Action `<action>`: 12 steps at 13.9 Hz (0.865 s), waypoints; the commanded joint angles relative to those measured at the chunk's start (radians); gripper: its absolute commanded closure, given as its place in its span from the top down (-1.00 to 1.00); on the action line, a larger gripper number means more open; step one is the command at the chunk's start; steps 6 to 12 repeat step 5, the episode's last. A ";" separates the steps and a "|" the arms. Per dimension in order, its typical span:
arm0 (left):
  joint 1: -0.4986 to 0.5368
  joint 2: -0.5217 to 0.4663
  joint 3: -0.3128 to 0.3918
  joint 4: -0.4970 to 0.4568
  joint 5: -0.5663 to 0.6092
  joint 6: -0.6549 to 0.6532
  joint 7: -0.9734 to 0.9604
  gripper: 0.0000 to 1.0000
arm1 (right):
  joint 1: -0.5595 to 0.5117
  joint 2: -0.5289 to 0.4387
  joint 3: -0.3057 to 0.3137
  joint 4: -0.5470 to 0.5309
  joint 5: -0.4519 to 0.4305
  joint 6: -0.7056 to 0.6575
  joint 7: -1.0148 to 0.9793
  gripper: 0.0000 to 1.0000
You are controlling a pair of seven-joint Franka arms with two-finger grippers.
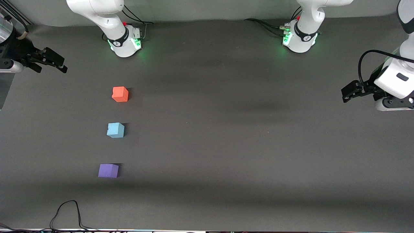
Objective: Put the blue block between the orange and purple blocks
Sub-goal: 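Open the right gripper and lift it off the blue block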
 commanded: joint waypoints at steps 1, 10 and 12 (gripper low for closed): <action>-0.017 -0.009 0.003 0.012 0.006 -0.029 0.001 1.00 | -0.014 -0.056 0.009 -0.030 -0.021 -0.015 -0.020 1.00; -0.015 -0.009 0.003 0.012 0.006 -0.031 0.010 1.00 | -0.002 -0.101 0.009 -0.116 -0.026 0.045 -0.010 1.00; -0.015 -0.009 0.003 0.012 0.006 -0.031 0.010 1.00 | -0.002 -0.101 0.009 -0.116 -0.026 0.045 -0.010 1.00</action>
